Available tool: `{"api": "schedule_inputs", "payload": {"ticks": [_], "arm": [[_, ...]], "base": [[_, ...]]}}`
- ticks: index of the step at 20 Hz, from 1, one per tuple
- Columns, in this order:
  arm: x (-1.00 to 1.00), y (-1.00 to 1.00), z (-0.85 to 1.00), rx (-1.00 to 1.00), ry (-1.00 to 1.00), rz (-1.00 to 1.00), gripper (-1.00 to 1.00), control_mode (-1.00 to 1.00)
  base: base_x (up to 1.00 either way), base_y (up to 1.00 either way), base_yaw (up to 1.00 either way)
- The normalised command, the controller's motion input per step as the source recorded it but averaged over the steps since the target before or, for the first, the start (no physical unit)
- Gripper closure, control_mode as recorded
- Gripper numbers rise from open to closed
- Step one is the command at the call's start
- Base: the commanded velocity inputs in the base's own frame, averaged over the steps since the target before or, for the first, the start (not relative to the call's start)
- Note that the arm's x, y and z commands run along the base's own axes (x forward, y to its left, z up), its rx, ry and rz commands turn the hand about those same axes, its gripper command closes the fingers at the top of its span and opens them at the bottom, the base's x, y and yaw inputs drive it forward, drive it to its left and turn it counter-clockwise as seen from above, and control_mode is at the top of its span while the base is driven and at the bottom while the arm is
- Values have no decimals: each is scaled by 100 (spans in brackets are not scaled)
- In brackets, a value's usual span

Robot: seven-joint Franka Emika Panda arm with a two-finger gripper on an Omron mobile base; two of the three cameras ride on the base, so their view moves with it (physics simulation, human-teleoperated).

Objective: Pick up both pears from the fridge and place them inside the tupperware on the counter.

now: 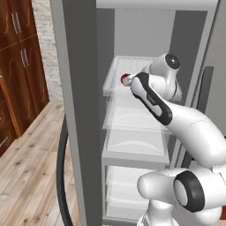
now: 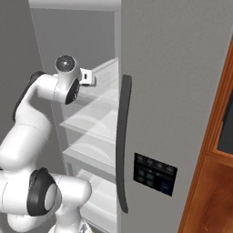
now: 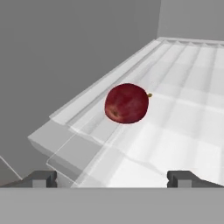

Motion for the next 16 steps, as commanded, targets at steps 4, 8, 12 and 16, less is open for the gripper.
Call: {"api": "schedule_inputs", "payload": {"ticks": [4, 8, 12, 16], "arm": [[32, 2, -4, 0, 0, 0, -100, -100], [34, 0, -7, 0, 0, 0, -100, -100], [33, 0, -10, 0, 0, 0, -100, -100], [35, 1, -10, 0, 0, 0, -100, -100]], "base": [[0, 0, 0], [0, 0, 0], [0, 0, 0], [0, 0, 0]]}}
